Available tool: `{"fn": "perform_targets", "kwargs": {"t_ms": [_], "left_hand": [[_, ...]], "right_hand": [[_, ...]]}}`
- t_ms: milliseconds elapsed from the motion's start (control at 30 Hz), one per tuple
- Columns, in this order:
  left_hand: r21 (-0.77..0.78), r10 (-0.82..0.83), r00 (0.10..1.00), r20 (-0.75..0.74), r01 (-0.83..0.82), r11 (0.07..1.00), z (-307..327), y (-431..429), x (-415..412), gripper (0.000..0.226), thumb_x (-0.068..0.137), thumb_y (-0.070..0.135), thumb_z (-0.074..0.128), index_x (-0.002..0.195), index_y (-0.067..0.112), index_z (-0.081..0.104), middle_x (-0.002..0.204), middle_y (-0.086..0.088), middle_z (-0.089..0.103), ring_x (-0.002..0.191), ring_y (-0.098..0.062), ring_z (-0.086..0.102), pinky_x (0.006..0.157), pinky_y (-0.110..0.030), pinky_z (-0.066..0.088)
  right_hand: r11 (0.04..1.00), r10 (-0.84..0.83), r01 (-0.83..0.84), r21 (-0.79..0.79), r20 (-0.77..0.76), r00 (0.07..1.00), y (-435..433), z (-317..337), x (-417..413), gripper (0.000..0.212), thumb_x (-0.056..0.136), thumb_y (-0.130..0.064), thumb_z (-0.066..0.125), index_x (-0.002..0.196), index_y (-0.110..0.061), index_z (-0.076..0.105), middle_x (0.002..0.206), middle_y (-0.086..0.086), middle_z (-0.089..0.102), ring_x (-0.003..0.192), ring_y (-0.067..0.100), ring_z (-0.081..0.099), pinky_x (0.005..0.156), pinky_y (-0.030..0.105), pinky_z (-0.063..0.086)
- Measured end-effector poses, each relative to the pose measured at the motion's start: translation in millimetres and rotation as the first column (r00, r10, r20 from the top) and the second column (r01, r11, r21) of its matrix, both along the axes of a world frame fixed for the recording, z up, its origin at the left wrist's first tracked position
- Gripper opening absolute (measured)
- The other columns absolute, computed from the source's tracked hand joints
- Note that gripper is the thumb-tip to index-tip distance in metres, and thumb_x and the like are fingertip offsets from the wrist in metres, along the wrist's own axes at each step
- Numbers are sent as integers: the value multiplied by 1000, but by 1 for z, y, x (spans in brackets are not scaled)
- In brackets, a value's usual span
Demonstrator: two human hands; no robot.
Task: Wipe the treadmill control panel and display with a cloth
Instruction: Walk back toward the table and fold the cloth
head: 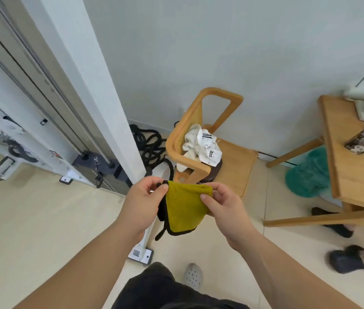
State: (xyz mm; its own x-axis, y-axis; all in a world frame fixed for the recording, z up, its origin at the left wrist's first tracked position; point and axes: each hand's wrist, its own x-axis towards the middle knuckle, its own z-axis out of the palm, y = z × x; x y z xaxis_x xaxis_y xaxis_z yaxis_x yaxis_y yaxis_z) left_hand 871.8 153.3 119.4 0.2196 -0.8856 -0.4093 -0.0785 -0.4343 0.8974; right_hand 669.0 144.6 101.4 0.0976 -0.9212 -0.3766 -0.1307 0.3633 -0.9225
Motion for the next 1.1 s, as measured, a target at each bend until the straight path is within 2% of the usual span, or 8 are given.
{"fn": "perform_targets", "kwargs": {"t_ms": [100, 267, 400, 567, 667, 867, 967, 1100], "left_hand": [[-12, -59, 998, -32, 59, 998, 4, -51, -24, 14, 101, 21, 58, 96, 23, 71, 91, -5, 73, 85, -18, 69, 74, -39, 60], [4, -124, 986, -108, 126, 992, -4, -139, -75, 12, 99, 19, 61, 98, 19, 73, 92, -3, 75, 89, -20, 70, 75, -41, 60], [34, -266, 959, -97, 270, 962, -12, -199, -118, 11, 97, 18, 63, 93, 22, 73, 94, -7, 76, 94, -28, 72, 84, -56, 60], [70, -440, 895, -70, 445, 893, -15, -252, -179, 12, 97, 21, 62, 93, 25, 73, 94, -5, 76, 93, -28, 71, 81, -54, 61], [50, -524, 851, -38, 525, 849, -15, -271, -221, 12, 97, 17, 62, 94, 21, 73, 94, -3, 74, 94, -23, 71, 80, -42, 61], [65, -611, 790, 43, 609, 791, -24, -280, -310, 10, 95, 19, 64, 95, 23, 73, 96, -1, 74, 95, -22, 71, 84, -50, 61], [95, -636, 768, 74, 630, 771, -28, -275, -363, 10, 97, 21, 63, 99, 24, 72, 97, -1, 74, 94, -22, 71, 76, -48, 64], [165, -601, 797, 62, 586, 793, -28, -261, -445, 11, 97, 16, 62, 101, 17, 72, 97, -8, 74, 88, -27, 72, 65, -44, 64]], "right_hand": [[997, -77, 77, 13, 28, 997, -35, 3, -24, 17, 101, -18, 64, 112, -30, 68, 105, -1, 77, 104, 22, 70, 93, 44, 59], [981, -181, 175, 82, 65, 981, -91, 2, -72, 26, 100, -11, 64, 121, -27, 63, 105, -4, 78, 101, 14, 73, 73, 28, 61], [941, -322, 321, 105, -8, 947, -128, 3, -108, 24, 101, -13, 63, 121, -27, 62, 103, -6, 78, 100, 16, 74, 80, 36, 63], [871, -478, 478, 111, -29, 878, -151, 9, -160, 22, 102, -14, 62, 118, -30, 63, 98, -5, 78, 96, 15, 74, 80, 42, 64], [824, -555, 555, 113, -31, 831, -153, 6, -194, 22, 101, -13, 62, 117, -28, 64, 98, -1, 78, 97, 18, 75, 79, 44, 64], [790, -605, 601, 121, -1, 796, -151, -8, -274, 25, 100, -9, 63, 120, -24, 65, 96, 6, 76, 98, 24, 73, 73, 40, 61], [794, -601, 594, 126, 23, 799, -145, -15, -332, 25, 99, -7, 64, 119, -23, 66, 99, 10, 76, 96, 22, 73, 66, 31, 59], [798, -590, 575, 180, 42, 806, -135, -25, -416, 24, 99, -6, 64, 117, -22, 66, 90, 3, 76, 91, 21, 73, 63, 31, 60]]}}
